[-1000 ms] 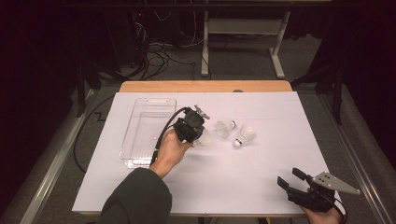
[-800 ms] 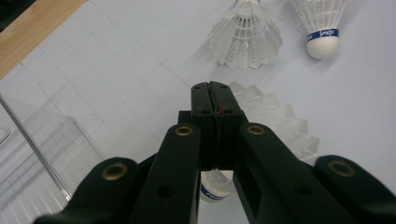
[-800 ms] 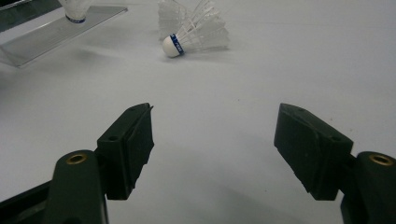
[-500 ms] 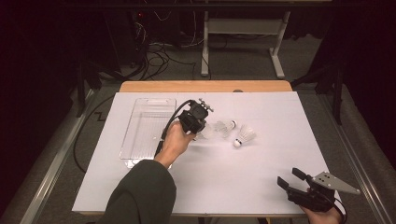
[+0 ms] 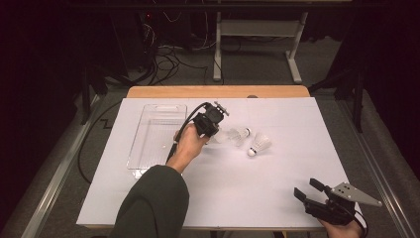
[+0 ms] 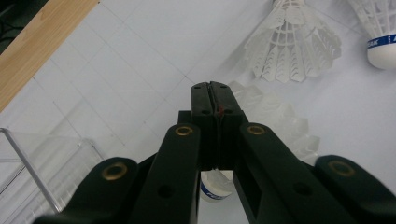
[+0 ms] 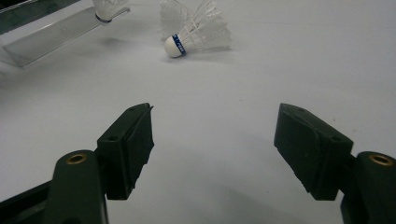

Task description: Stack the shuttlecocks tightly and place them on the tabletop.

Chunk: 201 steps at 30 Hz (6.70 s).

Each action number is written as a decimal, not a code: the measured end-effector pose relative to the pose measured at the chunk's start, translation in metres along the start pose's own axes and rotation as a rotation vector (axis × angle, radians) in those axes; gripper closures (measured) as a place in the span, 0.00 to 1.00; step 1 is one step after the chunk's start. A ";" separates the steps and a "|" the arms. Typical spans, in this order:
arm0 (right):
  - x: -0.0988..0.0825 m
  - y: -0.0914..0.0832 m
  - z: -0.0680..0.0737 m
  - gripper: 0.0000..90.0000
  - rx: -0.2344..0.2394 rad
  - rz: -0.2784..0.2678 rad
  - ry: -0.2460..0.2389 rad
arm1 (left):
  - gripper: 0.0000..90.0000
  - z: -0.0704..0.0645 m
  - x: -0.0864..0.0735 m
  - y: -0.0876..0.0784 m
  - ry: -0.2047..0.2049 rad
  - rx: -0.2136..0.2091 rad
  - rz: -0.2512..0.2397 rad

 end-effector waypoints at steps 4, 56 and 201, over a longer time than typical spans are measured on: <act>0.000 0.000 0.000 0.32 0.000 0.001 0.000 | 1.00 0.003 0.002 0.003 -0.003 0.000 -0.004; 0.000 0.001 0.003 0.32 0.007 0.005 -0.006 | 0.97 0.002 0.010 0.043 -0.103 -0.013 0.026; -0.001 0.000 0.005 0.32 0.010 0.010 -0.009 | 0.43 -0.008 -0.011 -0.029 -0.210 -0.133 -0.190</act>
Point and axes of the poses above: each handheld gripper's, and its own axes: y roughly forward along the jaws, x roughly out of its top, z roughly to its left, the point moved 7 cm from there along y, roughly forward along the jaws, and after that the axes turned 13 degrees about -x, right-handed, at the moved point
